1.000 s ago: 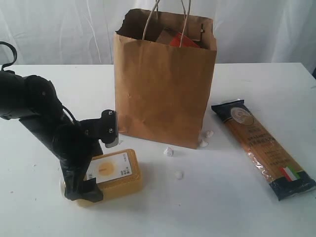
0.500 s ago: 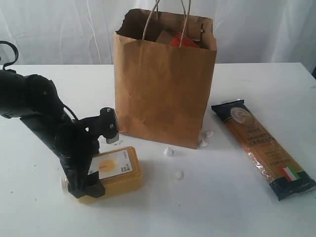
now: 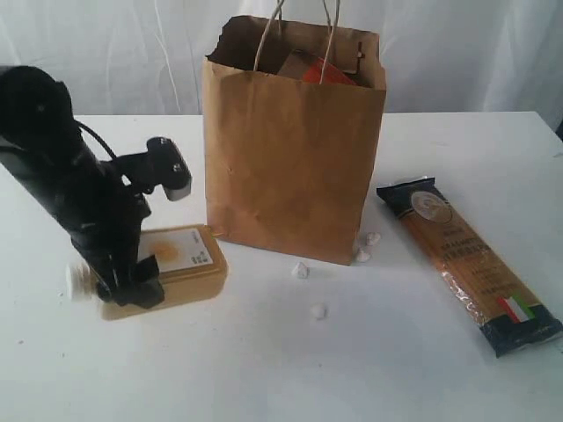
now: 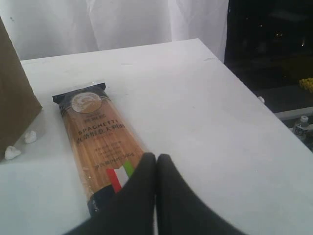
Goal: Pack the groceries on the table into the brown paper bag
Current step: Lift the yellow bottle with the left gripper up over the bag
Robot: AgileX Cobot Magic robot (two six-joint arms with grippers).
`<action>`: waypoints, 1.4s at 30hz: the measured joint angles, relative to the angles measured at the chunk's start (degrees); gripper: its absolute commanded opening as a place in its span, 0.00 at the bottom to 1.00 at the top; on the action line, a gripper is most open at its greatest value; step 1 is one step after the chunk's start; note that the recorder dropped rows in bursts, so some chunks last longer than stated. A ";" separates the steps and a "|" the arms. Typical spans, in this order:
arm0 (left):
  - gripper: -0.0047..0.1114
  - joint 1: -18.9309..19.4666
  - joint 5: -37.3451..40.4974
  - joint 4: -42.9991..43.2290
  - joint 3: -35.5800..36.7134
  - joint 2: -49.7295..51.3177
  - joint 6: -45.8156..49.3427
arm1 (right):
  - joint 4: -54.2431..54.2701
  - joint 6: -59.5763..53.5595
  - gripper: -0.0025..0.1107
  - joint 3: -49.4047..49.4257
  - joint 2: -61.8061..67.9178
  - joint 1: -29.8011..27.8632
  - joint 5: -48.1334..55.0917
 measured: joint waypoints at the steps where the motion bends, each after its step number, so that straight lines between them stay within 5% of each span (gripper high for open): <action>1: 0.05 0.00 0.92 1.60 -0.52 -1.17 -1.60 | 0.00 0.00 0.02 0.00 0.00 0.00 0.00; 12: 0.05 0.00 3.15 22.64 -9.49 -11.30 -17.34 | 0.00 0.00 0.02 0.00 0.00 0.00 0.00; 17: 0.05 0.00 -7.89 22.28 -14.16 -12.37 -18.56 | 0.00 0.00 0.02 0.00 0.00 0.00 0.00; 26: 0.05 0.00 -40.06 15.99 -14.99 -10.77 -18.80 | 0.00 0.00 0.02 0.00 0.00 0.00 0.00; 36: 0.05 0.00 -51.58 17.24 -14.99 -5.09 -19.07 | 0.00 0.74 0.02 0.00 0.00 0.00 0.00; 42: 0.05 0.00 -55.87 28.63 -14.99 -1.05 -24.56 | 0.00 0.74 0.02 0.00 0.00 0.00 0.00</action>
